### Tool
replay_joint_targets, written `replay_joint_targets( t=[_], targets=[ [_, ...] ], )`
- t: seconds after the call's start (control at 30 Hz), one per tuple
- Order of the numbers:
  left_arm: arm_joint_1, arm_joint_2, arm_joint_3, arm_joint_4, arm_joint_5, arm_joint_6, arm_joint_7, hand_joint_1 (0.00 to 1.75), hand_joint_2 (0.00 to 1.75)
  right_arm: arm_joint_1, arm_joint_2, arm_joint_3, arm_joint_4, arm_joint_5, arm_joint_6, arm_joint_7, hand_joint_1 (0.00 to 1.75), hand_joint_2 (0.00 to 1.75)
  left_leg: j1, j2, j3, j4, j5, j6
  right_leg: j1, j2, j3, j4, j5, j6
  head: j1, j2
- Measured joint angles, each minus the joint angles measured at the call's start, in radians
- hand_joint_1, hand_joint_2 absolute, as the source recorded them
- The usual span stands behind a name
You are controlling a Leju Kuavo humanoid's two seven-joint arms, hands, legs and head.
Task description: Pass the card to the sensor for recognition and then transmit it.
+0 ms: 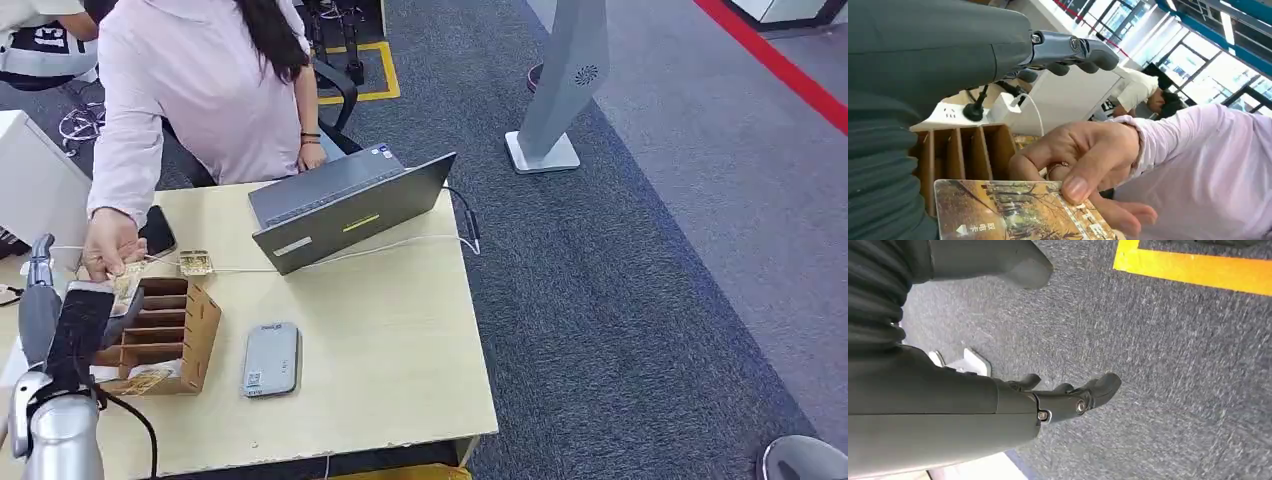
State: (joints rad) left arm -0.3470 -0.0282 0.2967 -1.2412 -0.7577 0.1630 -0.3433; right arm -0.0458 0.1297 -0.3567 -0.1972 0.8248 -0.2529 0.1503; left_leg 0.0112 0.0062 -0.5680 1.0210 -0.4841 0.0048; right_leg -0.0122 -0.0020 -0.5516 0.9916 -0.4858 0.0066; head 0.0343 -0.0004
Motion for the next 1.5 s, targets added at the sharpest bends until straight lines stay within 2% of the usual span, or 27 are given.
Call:
replay_joint_targets(
  t=[0.17,0.83,1.07,1.17,1.2,1.5],
  targets=[
    [-0.058,0.025,-0.043,0.069,-0.084,0.052,0.034,0.0,1.75,0.0,0.0,0.008,0.0,0.018,0.003,-0.002,0.0,1.75,0.0,0.0,0.0,0.0,0.0,0.0,0.0,0.0,0.0,0.0,0.0,0.0,0.0,0.0],
    [-0.357,0.17,-0.25,0.412,-0.538,0.336,0.23,0.0,1.75,-0.003,0.0,0.053,0.001,0.131,0.051,-0.019,0.0,1.75,0.0,0.0,-0.001,0.0,0.0,0.0,0.0,0.0,0.0,0.001,0.0,0.0,0.0,0.0],
    [-0.4,0.195,-0.291,0.477,-0.628,0.391,0.275,0.0,1.75,-0.004,0.003,0.066,0.002,0.156,0.059,-0.027,0.0,1.75,0.0,0.0,-0.001,0.0,0.001,0.0,0.0,0.0,0.0,0.001,0.0,0.0,0.0,0.0],
    [-0.405,0.198,-0.298,0.488,-0.631,0.4,0.281,0.0,1.75,-0.005,0.003,0.067,0.002,0.159,0.062,-0.028,0.0,1.75,0.0,0.0,-0.001,0.0,0.0,0.0,0.0,0.0,0.0,0.001,0.0,0.0,0.0,0.0],
    [-0.407,0.199,-0.298,0.494,-0.631,0.402,0.285,1.75,1.75,-0.005,0.003,0.067,0.002,0.159,0.064,-0.028,0.0,1.75,0.0,0.0,-0.001,0.0,0.0,0.0,0.0,0.0,0.0,0.001,0.0,0.0,0.0,0.0],
    [-0.409,0.209,-0.302,0.526,-0.618,0.411,0.268,1.75,1.75,-0.005,0.003,0.069,0.002,0.167,0.068,-0.028,0.0,1.75,0.0,0.0,-0.001,0.0,0.0,0.0,0.0,0.0,0.0,0.001,0.0,0.0,0.0,0.0]
  ],
)
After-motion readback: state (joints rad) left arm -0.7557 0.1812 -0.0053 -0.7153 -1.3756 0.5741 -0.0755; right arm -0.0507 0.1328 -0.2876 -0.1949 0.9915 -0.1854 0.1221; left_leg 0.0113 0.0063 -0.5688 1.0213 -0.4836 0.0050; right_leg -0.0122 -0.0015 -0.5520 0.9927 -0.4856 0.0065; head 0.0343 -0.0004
